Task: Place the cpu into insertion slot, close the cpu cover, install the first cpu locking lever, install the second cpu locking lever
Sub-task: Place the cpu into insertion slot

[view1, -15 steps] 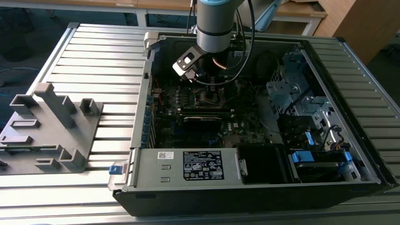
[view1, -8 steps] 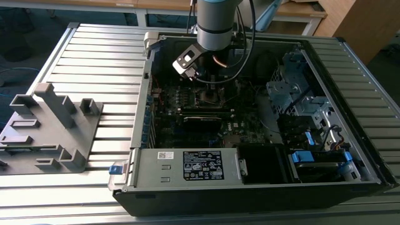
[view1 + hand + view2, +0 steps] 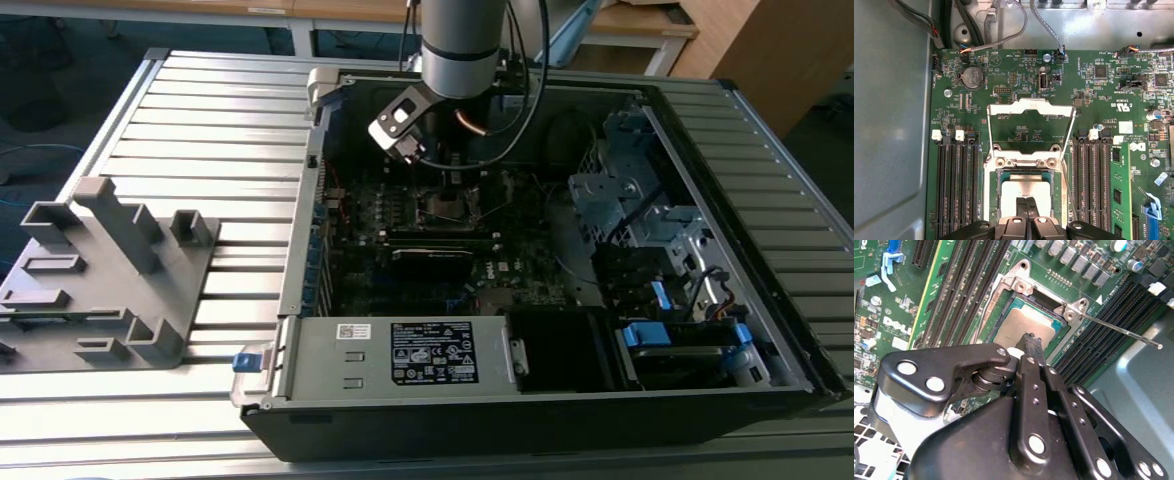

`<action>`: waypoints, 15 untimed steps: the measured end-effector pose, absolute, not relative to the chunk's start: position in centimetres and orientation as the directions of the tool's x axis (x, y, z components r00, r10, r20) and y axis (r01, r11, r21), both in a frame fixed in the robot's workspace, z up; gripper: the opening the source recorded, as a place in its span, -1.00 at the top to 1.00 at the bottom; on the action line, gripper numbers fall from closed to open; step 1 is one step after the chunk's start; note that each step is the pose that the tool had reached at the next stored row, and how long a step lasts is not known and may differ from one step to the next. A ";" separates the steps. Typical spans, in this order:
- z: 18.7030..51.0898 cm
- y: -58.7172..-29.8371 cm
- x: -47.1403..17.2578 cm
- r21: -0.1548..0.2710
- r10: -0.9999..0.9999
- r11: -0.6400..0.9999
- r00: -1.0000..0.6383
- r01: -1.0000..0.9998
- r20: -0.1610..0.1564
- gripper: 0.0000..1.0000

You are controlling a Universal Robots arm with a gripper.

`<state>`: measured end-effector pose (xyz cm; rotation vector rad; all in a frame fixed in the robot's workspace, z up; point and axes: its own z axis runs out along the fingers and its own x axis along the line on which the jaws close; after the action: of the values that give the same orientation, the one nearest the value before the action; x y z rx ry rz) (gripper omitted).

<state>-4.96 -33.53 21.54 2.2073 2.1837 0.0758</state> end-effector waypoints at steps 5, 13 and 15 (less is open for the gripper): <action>21.8 -33.5 -5.0 0.060 1.000 -0.011 0.010 0.998 0.010 0.79; 22.2 -33.5 -5.0 0.060 1.000 -0.011 0.010 0.998 0.010 0.79; 22.2 -33.5 -5.0 0.060 1.000 -0.011 0.010 0.998 0.010 0.79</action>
<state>-4.96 -33.53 22.17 2.2074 2.1837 0.0758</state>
